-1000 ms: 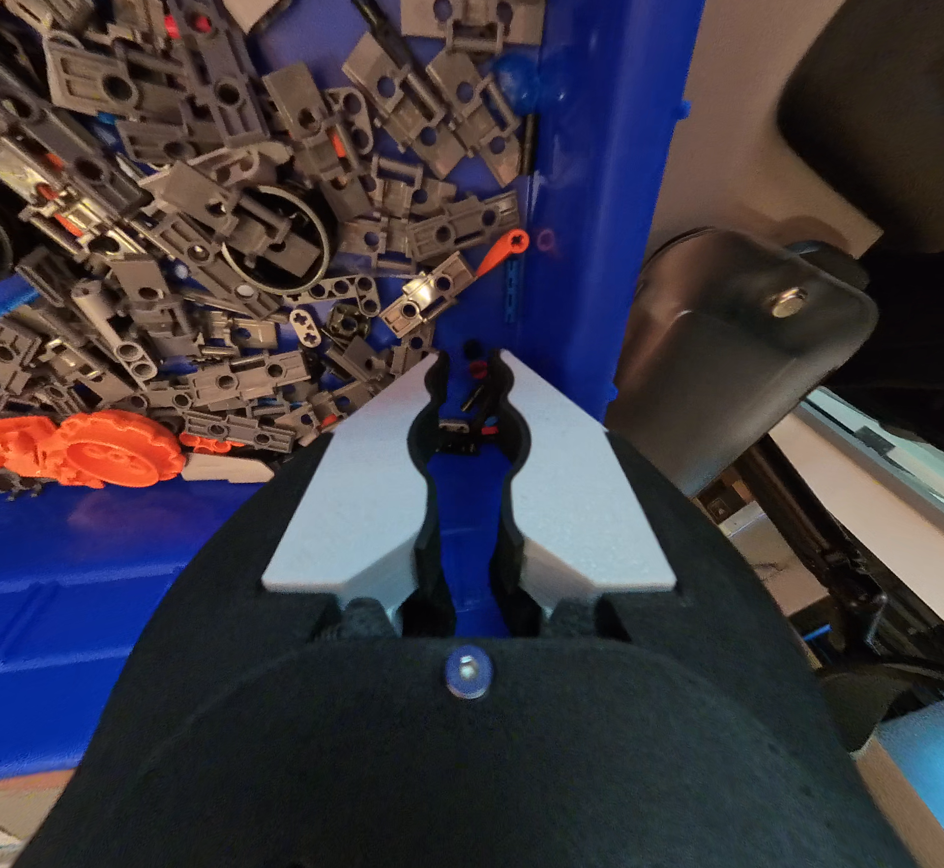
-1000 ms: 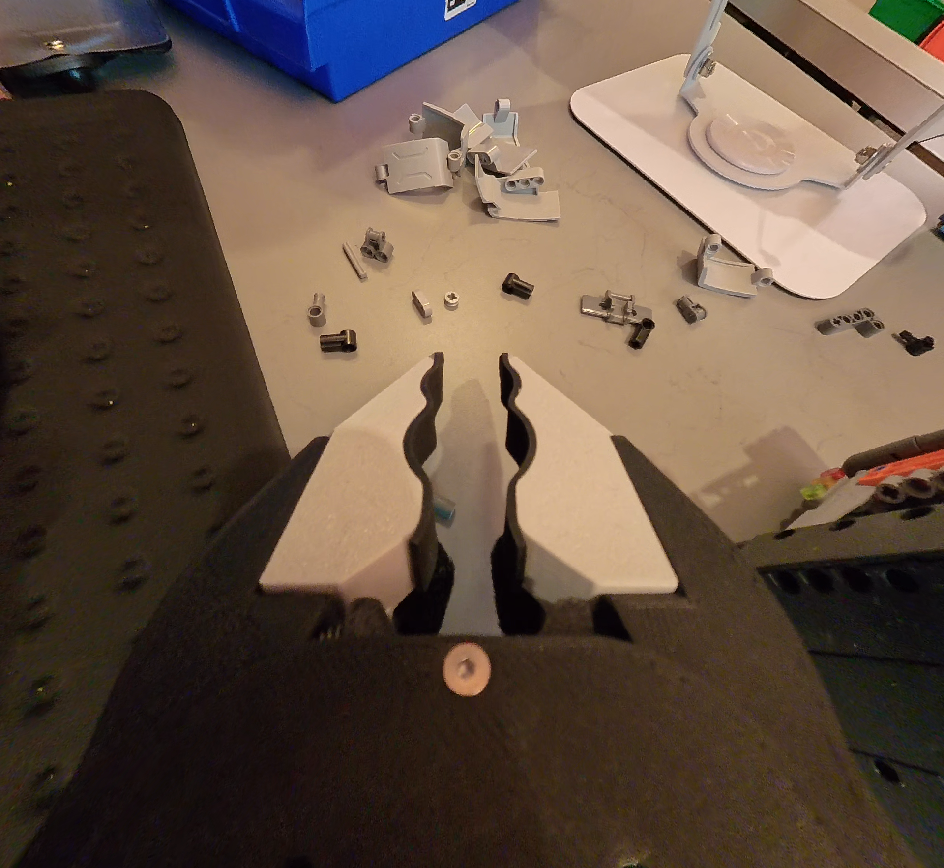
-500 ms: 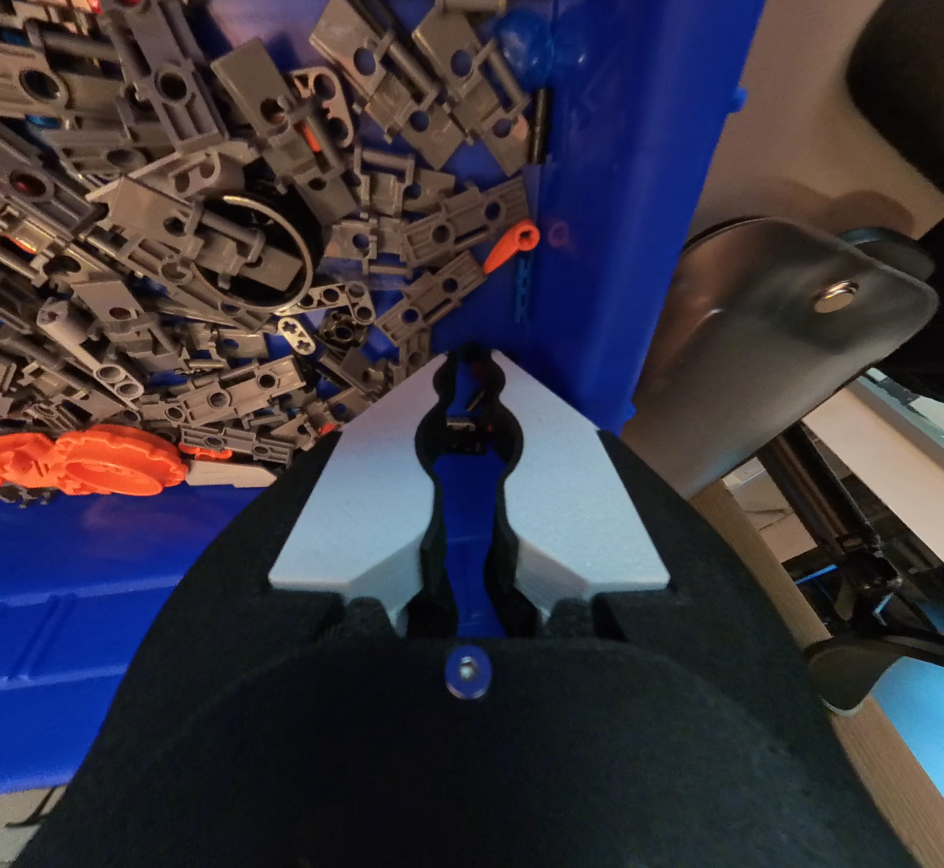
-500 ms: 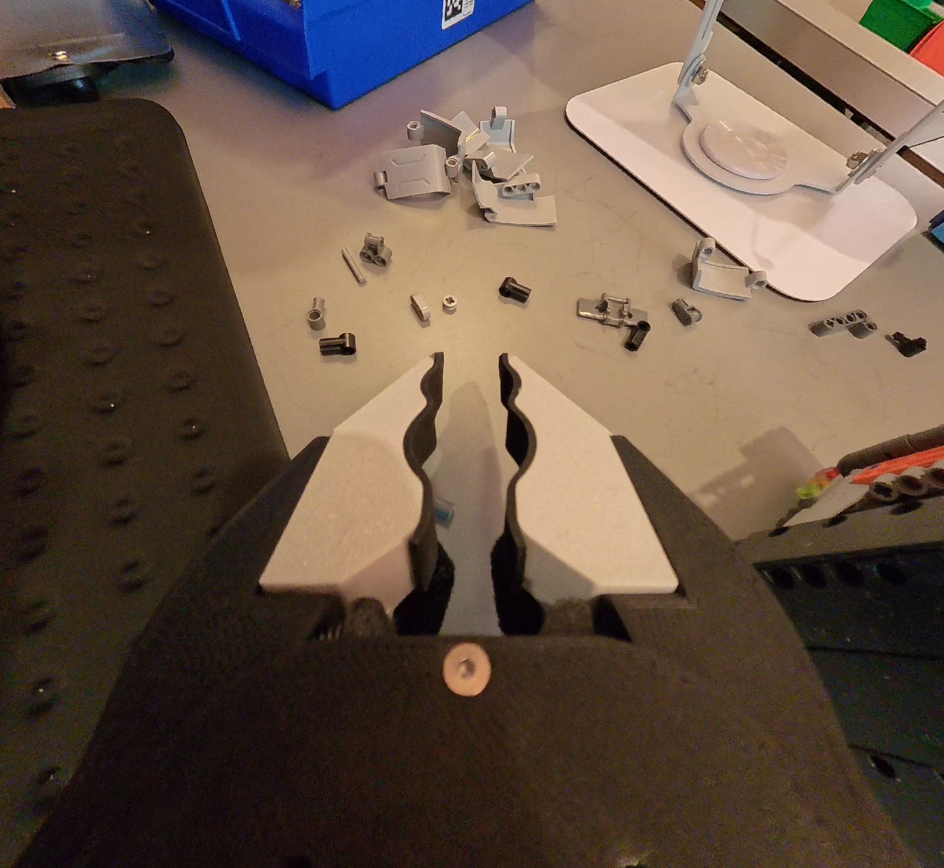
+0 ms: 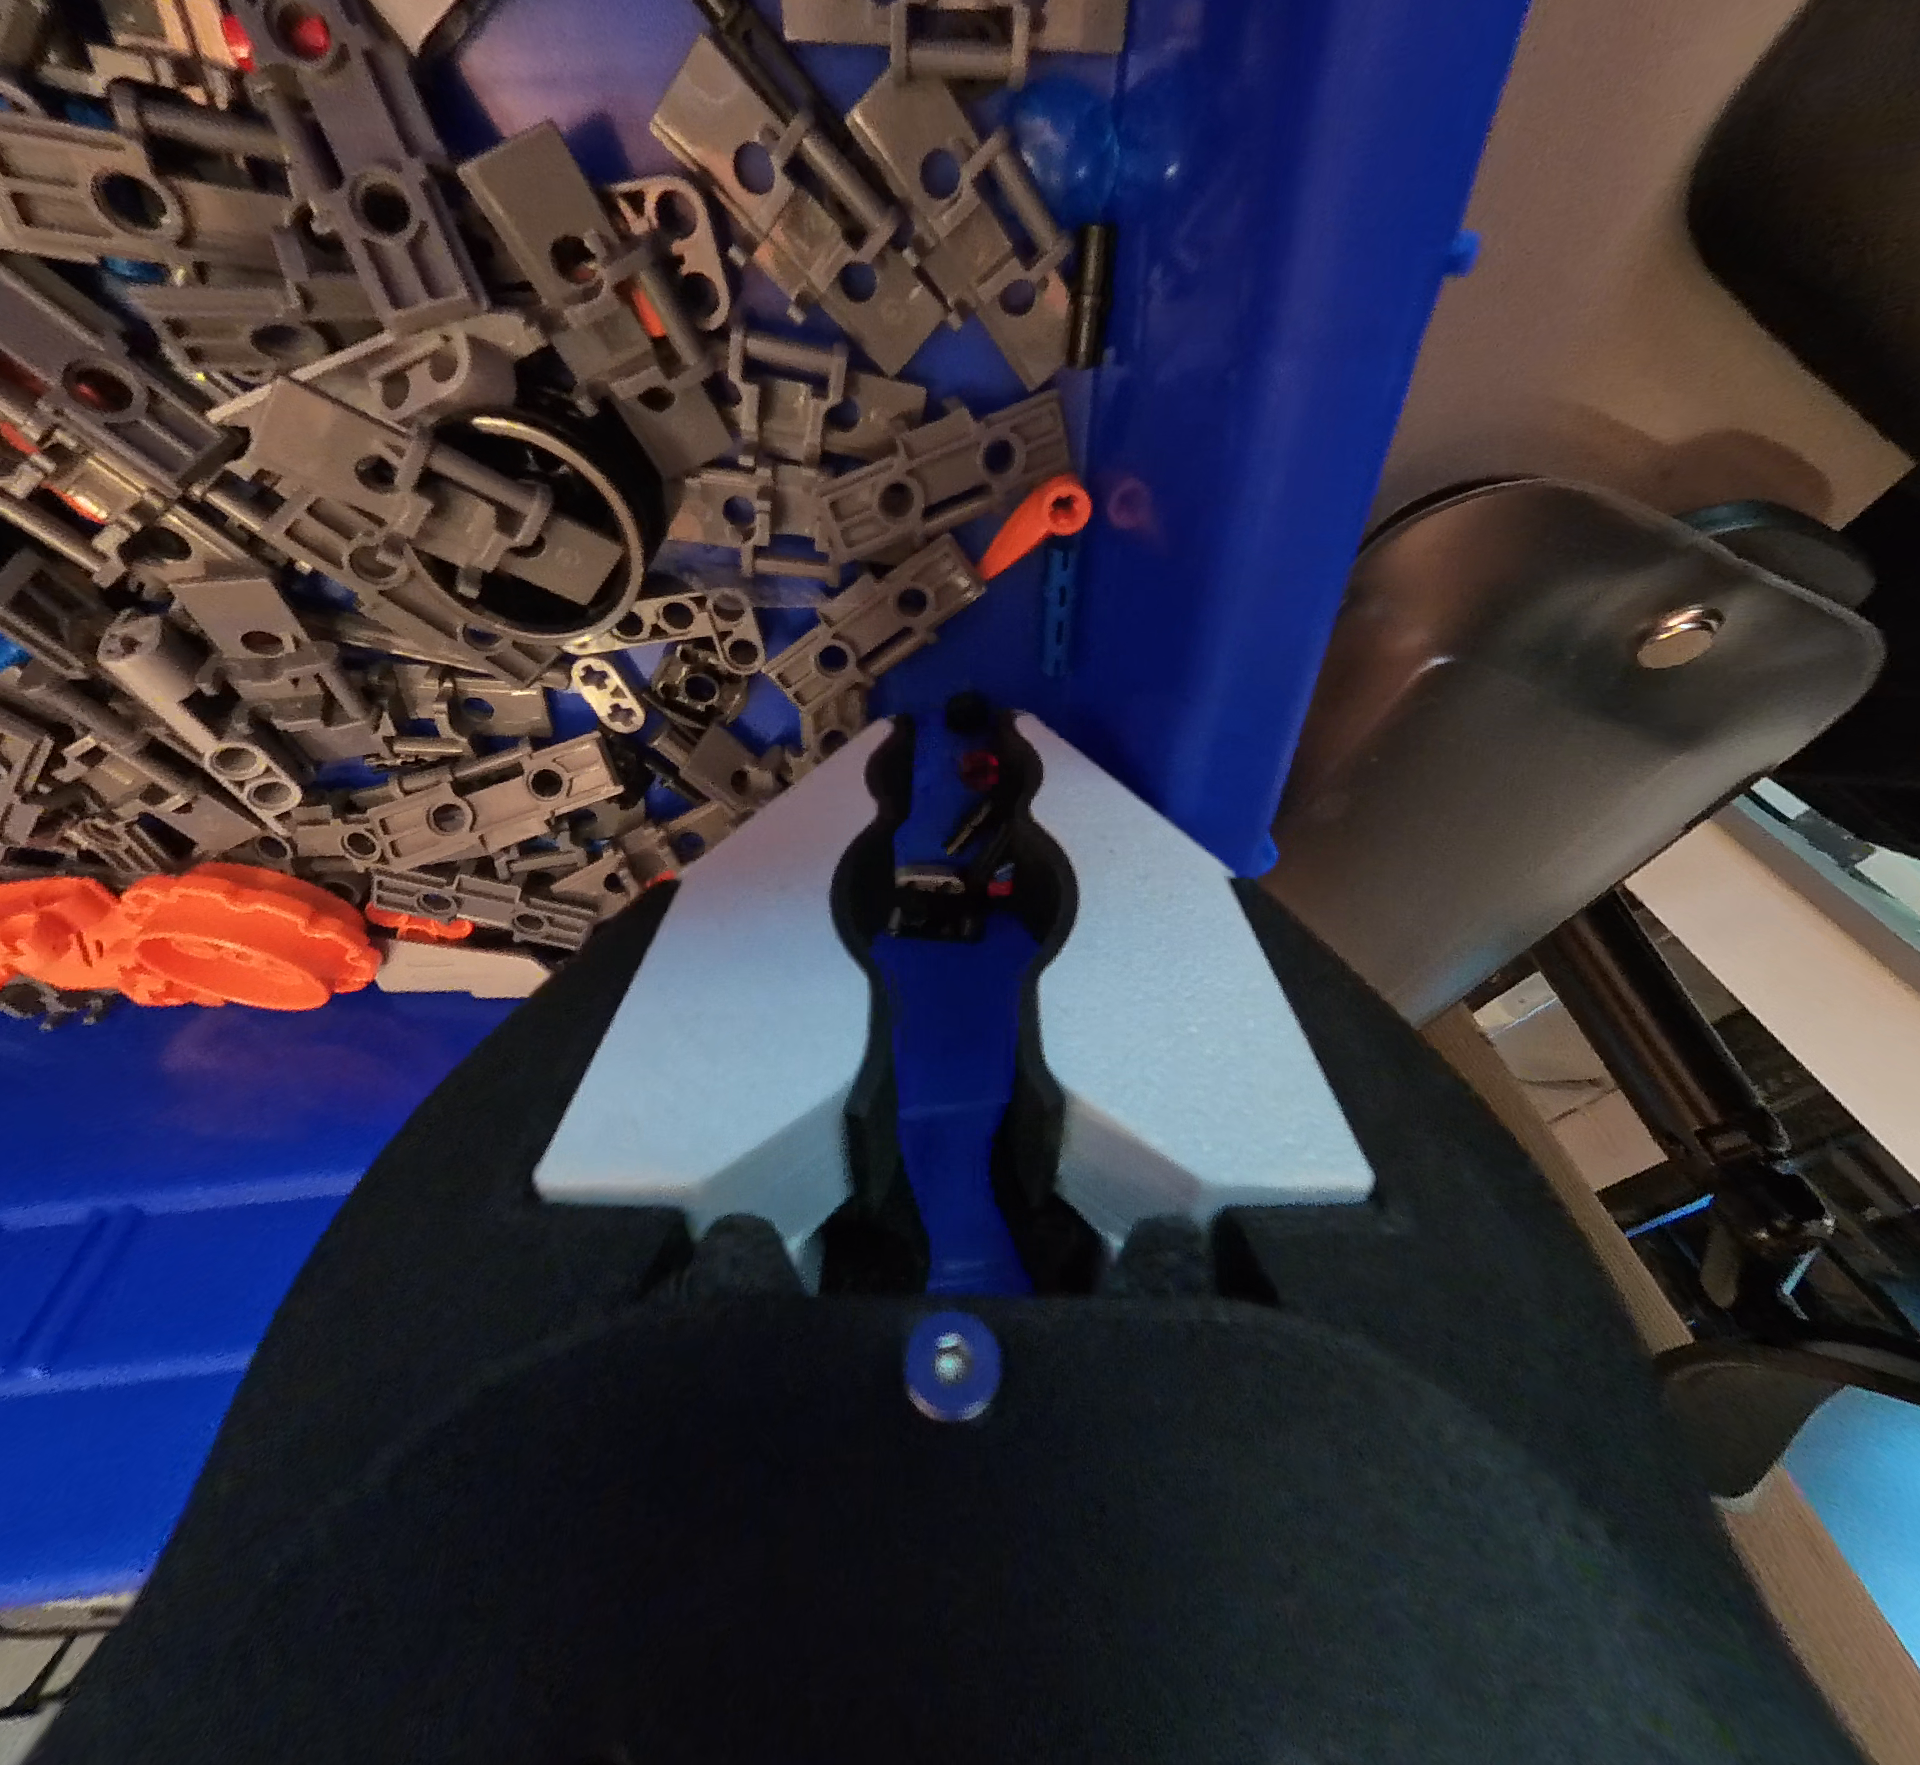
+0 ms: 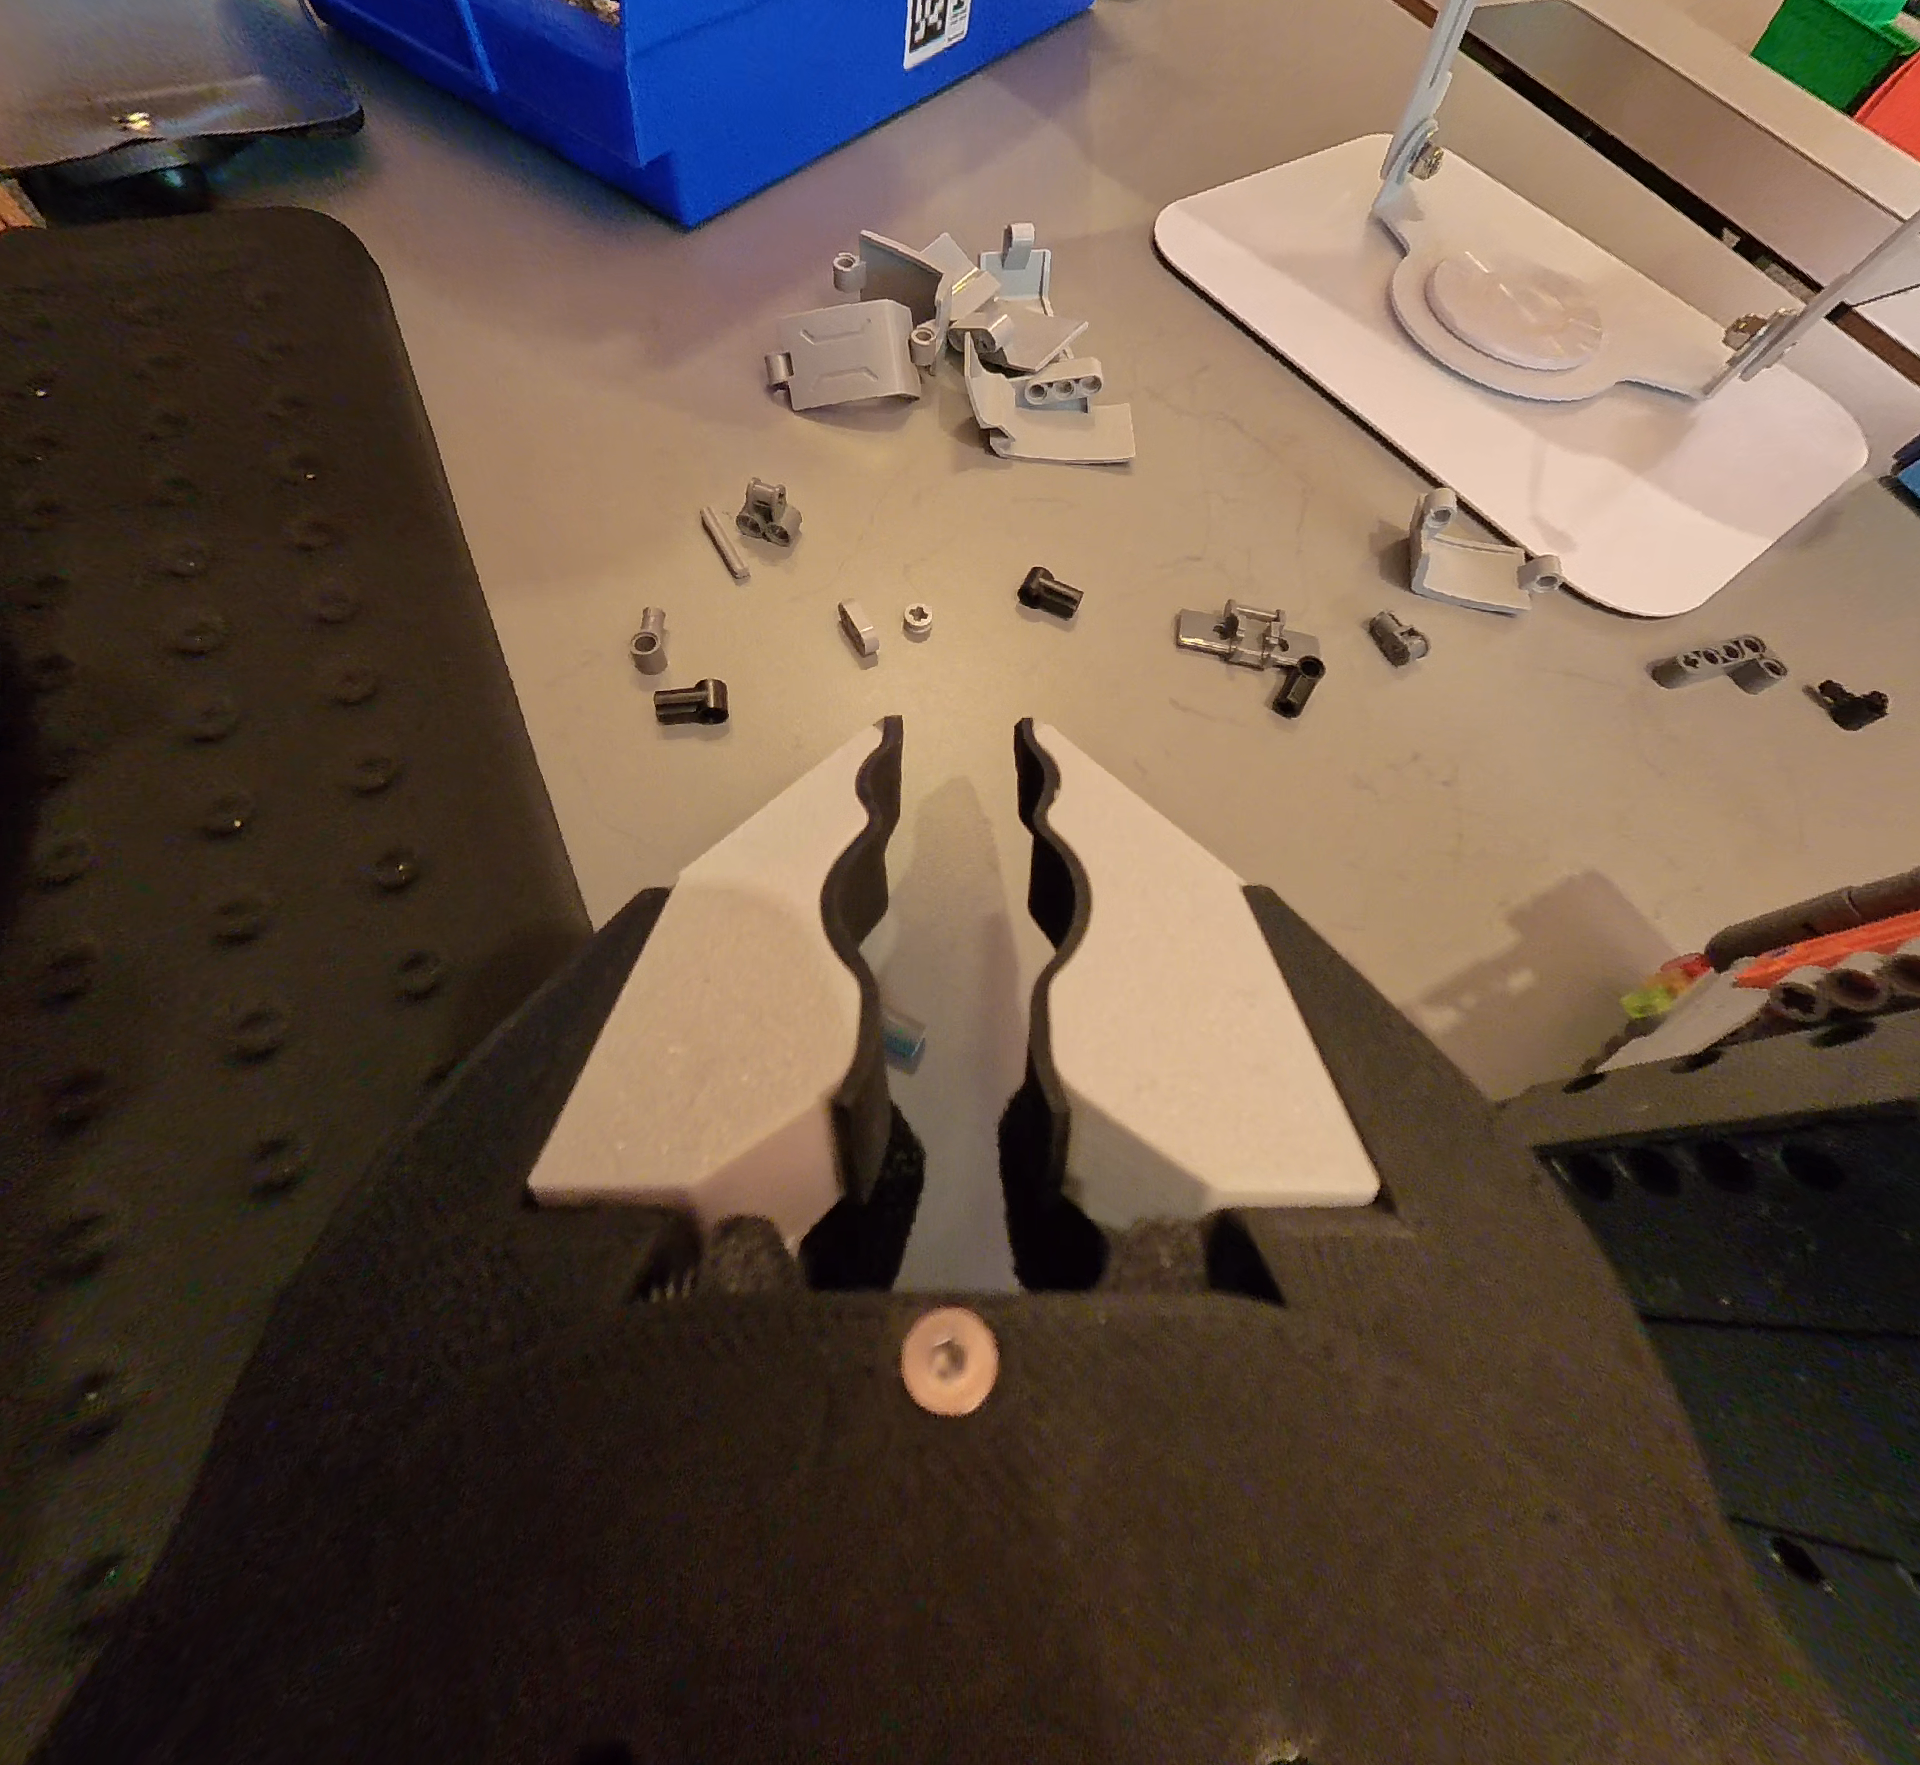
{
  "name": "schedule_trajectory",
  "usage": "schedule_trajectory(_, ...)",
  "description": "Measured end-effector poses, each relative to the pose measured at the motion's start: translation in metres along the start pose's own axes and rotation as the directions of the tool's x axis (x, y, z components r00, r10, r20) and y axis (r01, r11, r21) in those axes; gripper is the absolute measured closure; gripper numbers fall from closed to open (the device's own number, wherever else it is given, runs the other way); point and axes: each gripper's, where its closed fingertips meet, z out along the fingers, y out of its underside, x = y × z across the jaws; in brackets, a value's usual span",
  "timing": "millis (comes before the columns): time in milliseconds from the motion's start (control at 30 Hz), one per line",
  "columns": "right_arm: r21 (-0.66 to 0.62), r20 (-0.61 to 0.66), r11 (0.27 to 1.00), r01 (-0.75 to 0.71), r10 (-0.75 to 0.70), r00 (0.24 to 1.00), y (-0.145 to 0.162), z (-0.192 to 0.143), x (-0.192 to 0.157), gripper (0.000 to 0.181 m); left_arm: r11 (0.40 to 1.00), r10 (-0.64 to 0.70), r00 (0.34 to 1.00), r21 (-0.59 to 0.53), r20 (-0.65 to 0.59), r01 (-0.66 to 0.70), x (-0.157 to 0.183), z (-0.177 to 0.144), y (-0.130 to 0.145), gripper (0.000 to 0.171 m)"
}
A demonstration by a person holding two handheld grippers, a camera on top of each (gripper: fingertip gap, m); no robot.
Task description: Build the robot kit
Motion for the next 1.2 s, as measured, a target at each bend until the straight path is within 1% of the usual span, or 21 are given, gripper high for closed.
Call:
schedule_trajectory(100,0.002,0.0,1.0,-0.001,0.001,1.0,0.0,0.0,0.0,0.161,1.0,0.008,1.0,0.005,0.006,-0.008,0.0,0.0,-0.001,0.157)
schedule_trajectory(167,0.002,0.0,1.0,0.0,0.0,1.0,0.0,0.0,0.0,0.161,1.0,0.016,1.0,-0.001,-0.002,-0.016,0.002,0.001,-0.001,0.162)
schedule_trajectory(233,0.003,0.0,1.0,-0.002,0.002,1.0,0.0,0.0,0.0,0.162,1.0,0.02,1.0,0.002,0.006,-0.02,0.001,0.0,-0.001,0.164)
schedule_trajectory(433,0.004,0.001,1.0,-0.002,0.002,1.0,-0.001,0.0,0.0,0.162,0.999,0.022,1.0,0.023,0.004,-0.022,0.001,-0.004,-0.002,0.165)
schedule_trajectory(500,0.008,0.002,1.0,-0.001,0.001,1.0,-0.001,0.0,0.0,0.162,0.999,-0.001,1.0,0.036,0.02,0.001,-0.005,-0.013,-0.001,0.165)
schedule_trajectory(567,0.016,0.001,1.0,-0.005,0.005,1.0,-0.003,-0.001,0.001,0.161,0.997,-0.014,1.0,0.074,0.022,0.012,-0.007,-0.032,-0.004,0.165)
schedule_trajectory(600,0.024,-0.002,1.0,-0.006,0.006,1.0,-0.004,-0.002,0.001,0.161,0.994,-0.023,0.999,0.107,0.029,0.02,-0.008,-0.045,-0.008,0.165)
schedule_trajectory(633,0.038,-0.006,0.999,-0.007,0.007,1.0,-0.007,-0.004,0.002,0.161,0.986,-0.033,0.999,0.162,0.029,0.028,-0.008,-0.06,-0.017,0.165)
schedule_trajectory(700,0.074,-0.015,0.997,-0.013,0.014,1.0,-0.013,-0.009,0.004,0.161,0.956,-0.036,0.999,0.294,0.034,0.025,-0.004,-0.093,-0.043,0.165)
schedule_trajectory(800,0.143,-0.022,0.989,-0.027,0.03,0.999,-0.026,-0.024,0.005,0.161,0.874,0.031,1.0,0.484,0.003,-0.028,0.023,-0.136,-0.099,0.165)
schedule_trajectory(867,0.191,-0.026,0.98,-0.051,0.057,0.998,-0.036,-0.04,0.006,0.161,0.809,0.09,0.996,0.585,-0.028,-0.057,0.047,-0.153,-0.142,0.165)
schedule_trajectory(933,0.243,-0.038,0.967,-0.073,0.085,0.996,-0.047,-0.06,0.011,0.161,0.728,0.176,0.98,0.682,-0.091,-0.067,0.078,-0.164,-0.188,0.165)
schedule_trajectory(1000,0.291,-0.053,0.953,-0.086,0.106,0.993,-0.056,-0.083,0.017,0.161,0.643,0.259,0.95,0.765,-0.175,-0.035,0.108,-0.17,-0.23,0.165)
schedule_trajectory(1033,0.317,-0.055,0.944,-0.093,0.116,0.992,-0.061,-0.094,0.021,0.162,0.61,0.301,0.931,0.792,-0.206,-0.022,0.121,-0.17,-0.249,0.165)
schedule_trajectory(1067,0.34,-0.055,0.935,-0.099,0.124,0.991,-0.065,-0.105,0.023,0.162,0.59,0.325,0.919,0.807,-0.223,-0.013,0.129,-0.168,-0.265,0.165)
schedule_trajectory(1100,0.355,-0.058,0.93,-0.099,0.128,0.99,-0.068,-0.114,0.026,0.162,0.561,0.35,0.901,0.828,-0.256,0.017,0.138,-0.169,-0.283,0.165)
schedule_trajectory(1200,0.357,-0.076,0.932,-0.058,0.09,0.993,-0.074,-0.133,0.03,0.162,0.426,0.453,0.809,0.888,-0.375,0.173,0.166,-0.19,-0.328,0.165)
